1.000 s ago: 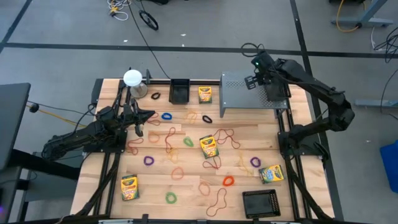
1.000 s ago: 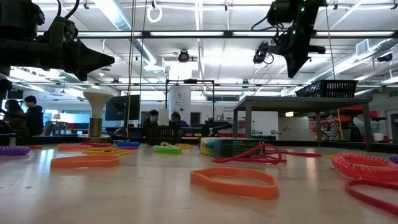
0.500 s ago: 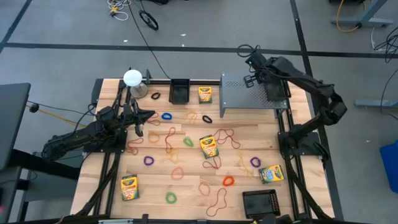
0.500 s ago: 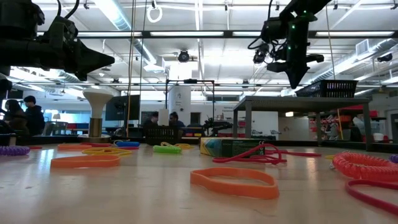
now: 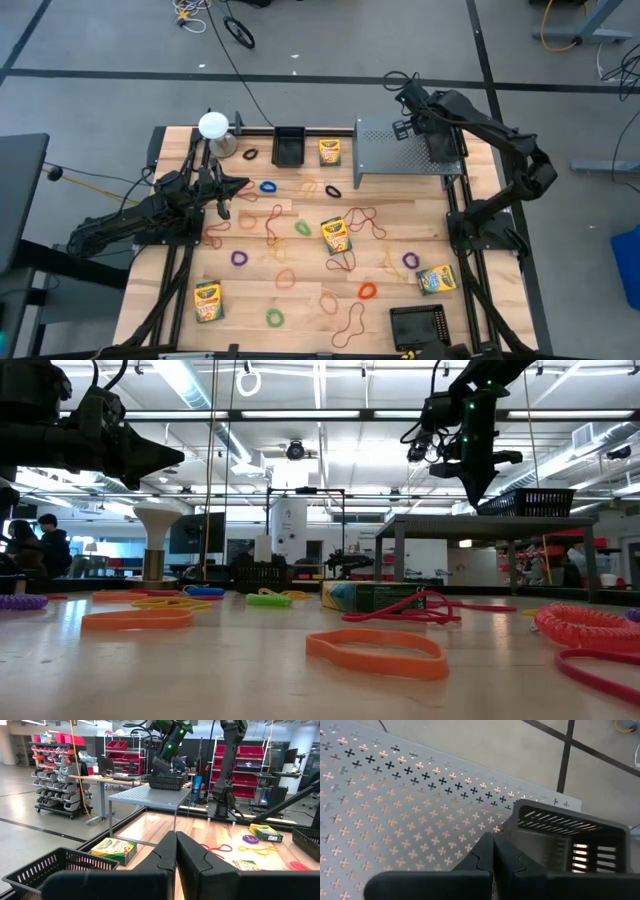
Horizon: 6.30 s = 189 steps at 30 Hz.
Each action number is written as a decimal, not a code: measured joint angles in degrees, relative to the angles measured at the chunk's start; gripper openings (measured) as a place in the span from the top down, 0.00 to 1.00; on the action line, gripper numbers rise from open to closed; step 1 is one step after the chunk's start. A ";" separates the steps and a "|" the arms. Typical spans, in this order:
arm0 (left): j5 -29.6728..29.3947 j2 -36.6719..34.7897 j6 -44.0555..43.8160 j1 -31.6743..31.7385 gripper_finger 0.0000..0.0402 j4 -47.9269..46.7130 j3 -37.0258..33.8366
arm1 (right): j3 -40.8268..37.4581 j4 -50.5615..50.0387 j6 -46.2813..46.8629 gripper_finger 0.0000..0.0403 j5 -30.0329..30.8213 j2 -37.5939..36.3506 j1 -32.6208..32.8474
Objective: Pick & Place Office Desk Supplies
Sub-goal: Put the middle black bin to the shelf, then put the top black bin on the shelf
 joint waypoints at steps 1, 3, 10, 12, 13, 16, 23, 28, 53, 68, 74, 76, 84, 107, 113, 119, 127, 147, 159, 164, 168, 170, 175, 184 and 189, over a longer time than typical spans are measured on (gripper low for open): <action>0.01 0.00 0.01 -0.01 0.97 -0.01 0.01 | 0.00 0.03 0.20 0.99 -0.02 0.32 0.00; 0.00 -0.02 -0.01 0.00 0.97 -0.01 -0.01 | -0.02 0.08 0.16 0.99 0.12 0.87 0.00; 0.01 -0.01 0.00 -0.01 0.97 -0.01 0.01 | -0.02 0.70 1.01 0.99 0.66 1.05 0.00; 0.02 -0.01 0.01 0.00 0.97 0.00 0.00 | -0.02 0.68 1.29 0.99 1.72 1.05 0.00; 0.02 -0.01 0.00 0.00 0.97 0.00 -0.01 | -0.02 0.68 1.49 0.99 1.92 1.05 0.00; 0.00 0.00 0.01 0.00 0.97 0.01 -0.01 | -0.02 0.72 1.67 0.99 2.34 1.05 0.00; 0.02 -0.02 -0.01 -0.01 0.97 -0.01 0.00 | -0.02 1.12 2.06 0.99 3.41 1.05 0.00; 0.00 -0.02 -0.01 0.00 0.97 -0.01 -0.01 | -0.02 1.27 2.10 0.99 3.43 1.05 0.00; 0.02 0.00 0.01 -0.02 0.97 -0.01 -0.01 | -0.02 1.81 -4.19 0.99 5.74 -9.18 8.59; 0.00 -0.02 0.19 0.00 0.97 0.01 0.01 | -21.72 36.41 -4.33 0.99 6.12 -17.11 54.53; 0.02 -0.01 0.00 -0.01 0.97 0.01 0.01 | -35.04 63.29 -8.70 0.99 8.11 -16.94 63.99; 0.02 -0.01 -0.74 -0.02 0.97 0.01 0.00 | -38.13 67.42 -8.83 0.99 9.29 -16.94 65.69; -0.22 -0.02 -3.28 -0.02 0.97 3.90 -0.01 | -43.40 70.64 -7.24 0.99 10.99 -16.94 67.21; -2.54 25.49 -9.41 -5.70 0.97 6.26 4.77 | -43.56 73.11 -12.80 0.99 12.11 -16.94 65.92; -2.56 33.45 -6.56 -7.18 0.97 11.19 10.18 | -43.55 73.11 -15.28 0.96 12.10 -16.94 65.90; -1.61 40.70 -6.59 -7.17 0.97 7.00 17.25 | -43.54 73.07 -15.07 0.92 12.07 -16.94 65.94; -8.75 55.68 -4.75 -7.16 0.90 -4.01 27.95 | -43.54 72.84 -15.07 0.92 12.02 -16.94 65.94; -10.02 83.21 14.30 -6.88 0.68 -24.42 51.08 | -43.56 72.72 -15.05 0.91 12.00 -16.94 65.94; -16.09 86.31 16.58 -2.16 0.56 -24.43 51.24 | -43.54 72.69 -15.04 0.91 12.00 -16.94 65.94; -16.13 87.07 17.04 -0.25 0.48 -24.50 51.23 | -43.55 72.69 -15.04 0.91 12.00 -16.94 65.94; -16.68 89.25 18.83 0.13 0.47 -24.28 51.23 | -43.56 72.69 -15.04 0.91 12.00 -16.94 65.94; -18.16 90.60 20.19 0.10 0.47 -23.70 51.21 | -43.55 72.69 -15.05 0.91 12.00 -16.94 65.94; -22.42 93.59 21.48 0.07 0.51 -19.93 51.20 | -43.55 72.69 -15.04 0.91 12.00 -16.94 65.94; -23.57 94.60 23.94 0.00 0.70 -17.16 51.18 | -43.54 72.69 -15.03 0.91 12.00 -16.94 65.95; -27.72 94.51 24.46 -1.41 0.74 -17.36 51.18 | -43.54 72.69 -15.03 0.91 12.00 -16.94 65.95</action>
